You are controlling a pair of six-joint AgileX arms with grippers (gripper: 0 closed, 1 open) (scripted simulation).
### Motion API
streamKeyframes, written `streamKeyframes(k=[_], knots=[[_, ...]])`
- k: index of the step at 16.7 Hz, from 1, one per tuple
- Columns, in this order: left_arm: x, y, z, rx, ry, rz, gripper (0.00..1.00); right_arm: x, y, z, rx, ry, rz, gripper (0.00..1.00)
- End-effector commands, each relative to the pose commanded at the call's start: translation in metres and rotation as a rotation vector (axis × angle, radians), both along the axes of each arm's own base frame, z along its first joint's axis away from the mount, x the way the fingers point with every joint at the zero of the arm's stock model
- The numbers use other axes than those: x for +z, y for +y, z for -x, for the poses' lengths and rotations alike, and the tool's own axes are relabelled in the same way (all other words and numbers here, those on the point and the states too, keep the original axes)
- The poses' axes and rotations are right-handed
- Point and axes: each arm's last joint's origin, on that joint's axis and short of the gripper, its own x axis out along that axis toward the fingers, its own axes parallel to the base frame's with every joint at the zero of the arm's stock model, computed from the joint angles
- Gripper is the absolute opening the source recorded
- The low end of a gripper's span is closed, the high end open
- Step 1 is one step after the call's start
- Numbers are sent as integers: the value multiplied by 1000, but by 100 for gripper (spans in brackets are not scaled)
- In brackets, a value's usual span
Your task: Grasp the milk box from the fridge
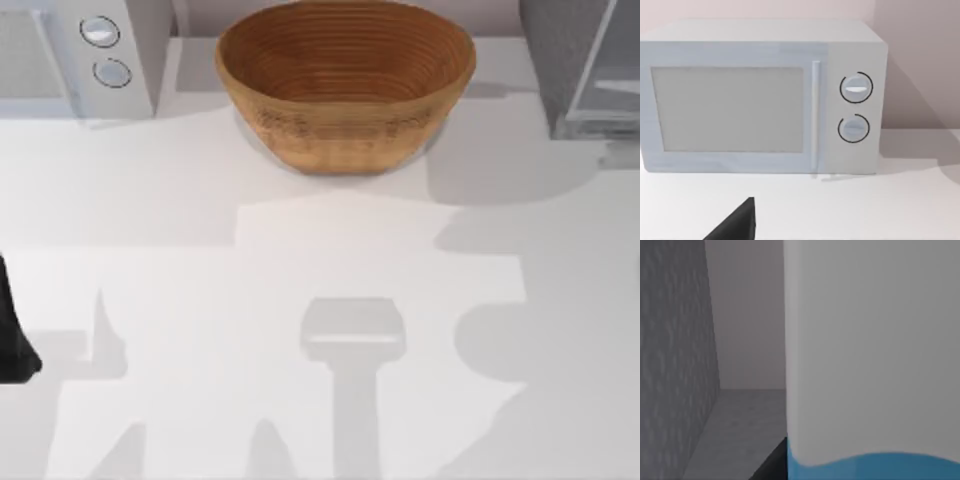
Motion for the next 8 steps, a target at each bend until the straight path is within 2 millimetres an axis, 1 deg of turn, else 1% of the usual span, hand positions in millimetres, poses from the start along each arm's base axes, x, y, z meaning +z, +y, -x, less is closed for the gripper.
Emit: streamKeyframes(k=[2,4,6,8], knots=[[0,0,0,0,0,0,100,9,4,6,1,-3,3,0],[0,0,0,0,0,0,100,22,10,19,1,-3,6,0],[0,0,0,0,0,0,100,39,18,38,1,-3,10,0],[0,0,0,0,0,0,100,56,28,65,-1,-7,13,0]])
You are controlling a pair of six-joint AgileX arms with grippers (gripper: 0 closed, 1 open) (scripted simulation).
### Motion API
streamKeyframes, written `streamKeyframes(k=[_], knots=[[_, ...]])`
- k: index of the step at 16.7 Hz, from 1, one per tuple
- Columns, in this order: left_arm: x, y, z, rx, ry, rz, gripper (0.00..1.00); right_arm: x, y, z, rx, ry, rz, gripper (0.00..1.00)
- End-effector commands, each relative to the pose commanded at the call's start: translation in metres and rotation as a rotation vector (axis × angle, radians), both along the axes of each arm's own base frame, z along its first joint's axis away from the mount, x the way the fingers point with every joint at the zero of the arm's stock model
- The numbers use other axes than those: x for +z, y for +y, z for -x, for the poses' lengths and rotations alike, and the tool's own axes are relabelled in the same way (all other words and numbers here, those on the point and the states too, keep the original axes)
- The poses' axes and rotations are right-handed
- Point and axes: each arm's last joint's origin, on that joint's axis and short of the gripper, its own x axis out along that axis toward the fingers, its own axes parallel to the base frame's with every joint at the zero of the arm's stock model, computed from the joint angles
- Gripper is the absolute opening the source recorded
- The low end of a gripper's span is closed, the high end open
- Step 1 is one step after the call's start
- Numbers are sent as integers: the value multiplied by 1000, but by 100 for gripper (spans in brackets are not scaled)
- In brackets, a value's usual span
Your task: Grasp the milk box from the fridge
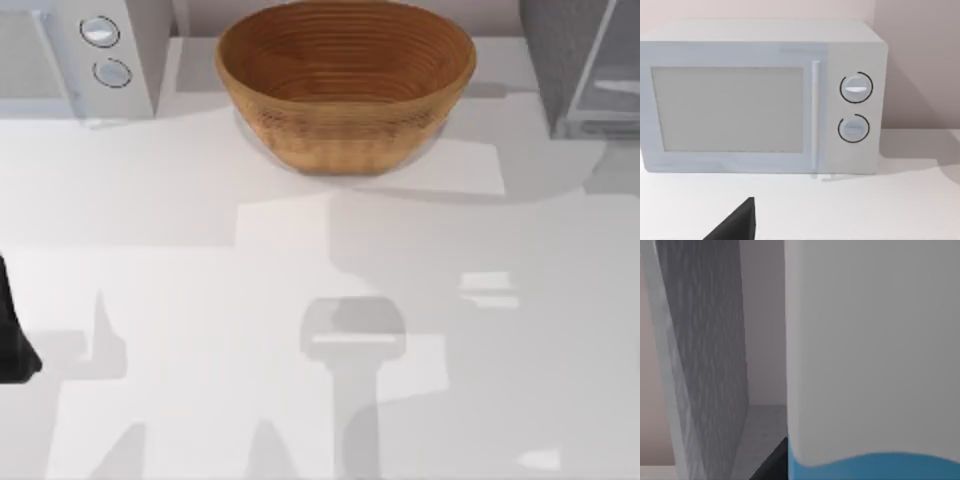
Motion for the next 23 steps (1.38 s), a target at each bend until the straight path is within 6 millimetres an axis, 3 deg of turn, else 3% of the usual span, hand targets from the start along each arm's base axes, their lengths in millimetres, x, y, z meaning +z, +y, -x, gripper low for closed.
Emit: streamKeyframes(k=[3,5,8,11,17,23], knots=[[0,0,0,0,0,0,100,18,15,52,-2,-9,2,0],[0,0,0,0,0,0,100,20,24,90,-2,-17,2,0],[0,0,0,0,0,0,100,6,34,141,-1,-24,-1,0],[0,0,0,0,0,0,100,-20,40,174,1,-25,-4,0],[0,0,0,0,0,0,100,-60,44,194,7,-4,-6,0],[0,0,0,0,0,0,100,-62,44,195,6,-1,-7,0]])
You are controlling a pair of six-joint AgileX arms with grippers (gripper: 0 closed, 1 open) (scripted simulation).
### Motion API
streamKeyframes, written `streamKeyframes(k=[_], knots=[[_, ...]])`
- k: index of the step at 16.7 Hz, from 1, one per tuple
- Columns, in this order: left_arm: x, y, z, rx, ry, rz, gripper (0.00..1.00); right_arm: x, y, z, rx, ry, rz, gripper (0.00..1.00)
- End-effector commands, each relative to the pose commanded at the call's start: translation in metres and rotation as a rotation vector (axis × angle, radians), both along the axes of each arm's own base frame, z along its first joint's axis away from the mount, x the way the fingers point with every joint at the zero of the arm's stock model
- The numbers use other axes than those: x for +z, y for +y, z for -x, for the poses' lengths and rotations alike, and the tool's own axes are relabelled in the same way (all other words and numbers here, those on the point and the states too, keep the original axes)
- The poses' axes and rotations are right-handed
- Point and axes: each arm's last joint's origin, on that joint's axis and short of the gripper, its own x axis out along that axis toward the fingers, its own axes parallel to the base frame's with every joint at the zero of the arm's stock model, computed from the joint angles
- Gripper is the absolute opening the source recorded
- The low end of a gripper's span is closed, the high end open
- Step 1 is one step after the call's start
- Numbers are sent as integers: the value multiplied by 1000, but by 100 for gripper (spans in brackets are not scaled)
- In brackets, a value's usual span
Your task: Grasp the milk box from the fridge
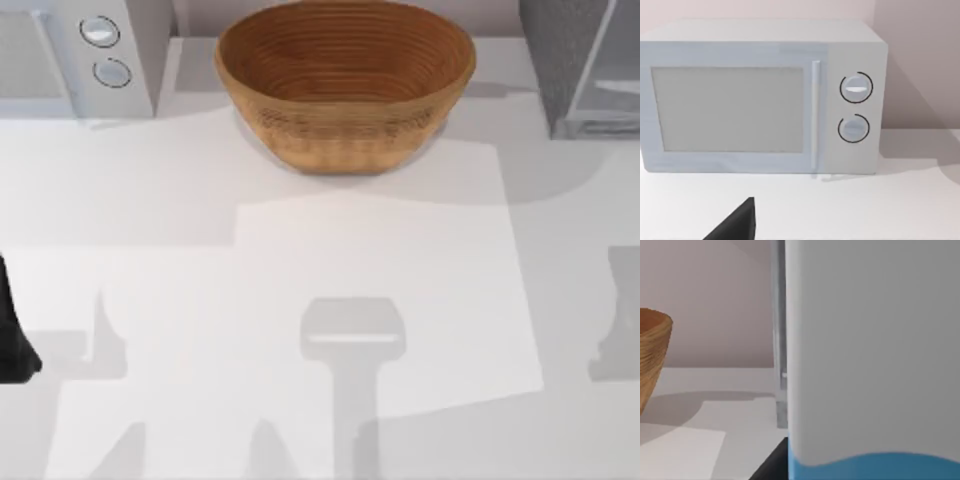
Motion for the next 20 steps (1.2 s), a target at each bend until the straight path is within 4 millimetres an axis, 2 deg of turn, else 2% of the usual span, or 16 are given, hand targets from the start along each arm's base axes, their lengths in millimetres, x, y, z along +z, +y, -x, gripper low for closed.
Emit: streamKeyframes(k=[3,8,13,16,20], knots=[[0,0,0,0,0,0,100,3,1,-1,18,-8,0,0],[0,0,0,0,0,0,100,26,6,-18,144,-45,5,0],[0,0,0,0,0,0,100,35,15,-64,329,-13,5,0],[0,0,0,0,0,0,100,27,22,-96,448,8,-1,0],[0,0,0,0,0,0,100,6,31,-131,592,13,-5,0]])
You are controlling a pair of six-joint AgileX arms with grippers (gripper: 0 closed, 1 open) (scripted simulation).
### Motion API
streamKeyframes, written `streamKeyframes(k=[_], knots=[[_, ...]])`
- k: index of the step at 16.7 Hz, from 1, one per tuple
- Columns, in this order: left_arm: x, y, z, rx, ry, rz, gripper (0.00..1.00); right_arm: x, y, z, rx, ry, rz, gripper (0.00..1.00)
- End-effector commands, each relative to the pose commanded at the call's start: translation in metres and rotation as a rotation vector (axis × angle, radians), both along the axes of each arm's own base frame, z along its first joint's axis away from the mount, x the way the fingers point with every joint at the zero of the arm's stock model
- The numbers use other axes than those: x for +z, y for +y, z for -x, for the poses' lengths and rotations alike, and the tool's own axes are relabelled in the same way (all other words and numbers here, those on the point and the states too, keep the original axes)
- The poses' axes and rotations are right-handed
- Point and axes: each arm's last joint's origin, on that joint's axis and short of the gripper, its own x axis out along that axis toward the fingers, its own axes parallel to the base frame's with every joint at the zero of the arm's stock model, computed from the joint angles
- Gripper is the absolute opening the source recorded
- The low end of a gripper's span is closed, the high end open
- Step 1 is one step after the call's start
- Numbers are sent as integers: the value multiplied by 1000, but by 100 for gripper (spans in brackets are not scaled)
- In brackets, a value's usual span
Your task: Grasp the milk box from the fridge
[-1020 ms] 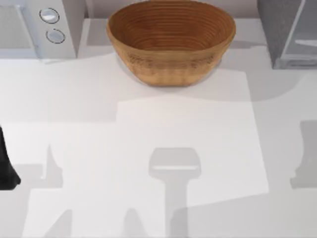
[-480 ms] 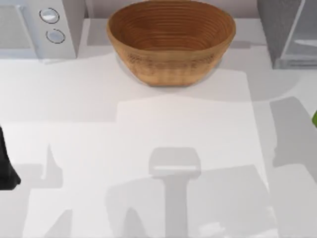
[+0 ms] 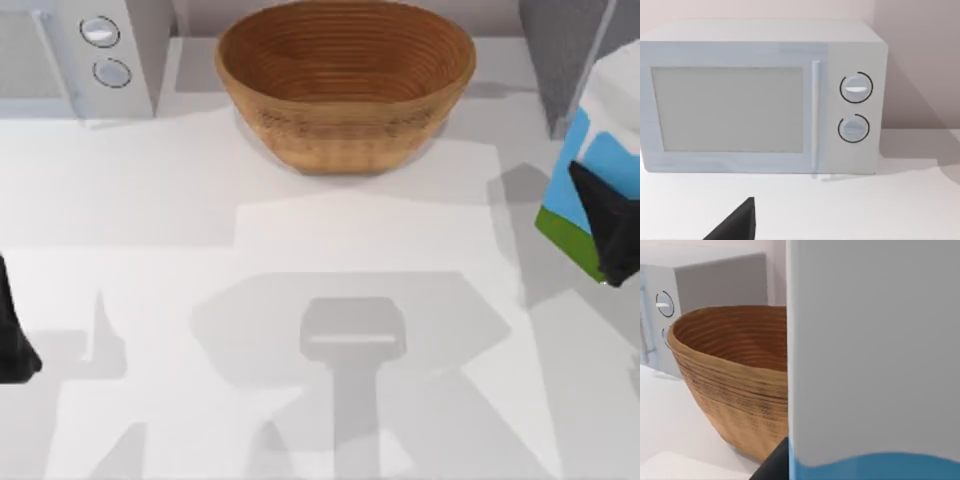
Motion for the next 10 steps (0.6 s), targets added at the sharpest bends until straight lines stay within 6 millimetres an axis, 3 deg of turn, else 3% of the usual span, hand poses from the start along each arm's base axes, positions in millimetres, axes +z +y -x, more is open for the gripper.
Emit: streamKeyframes(k=[5,10], knots=[[0,0,0,0,0,0,100,-30,8,-28,130,-7,-1,0],[0,0,0,0,0,0,100,-41,11,-35,172,-18,0,0]])
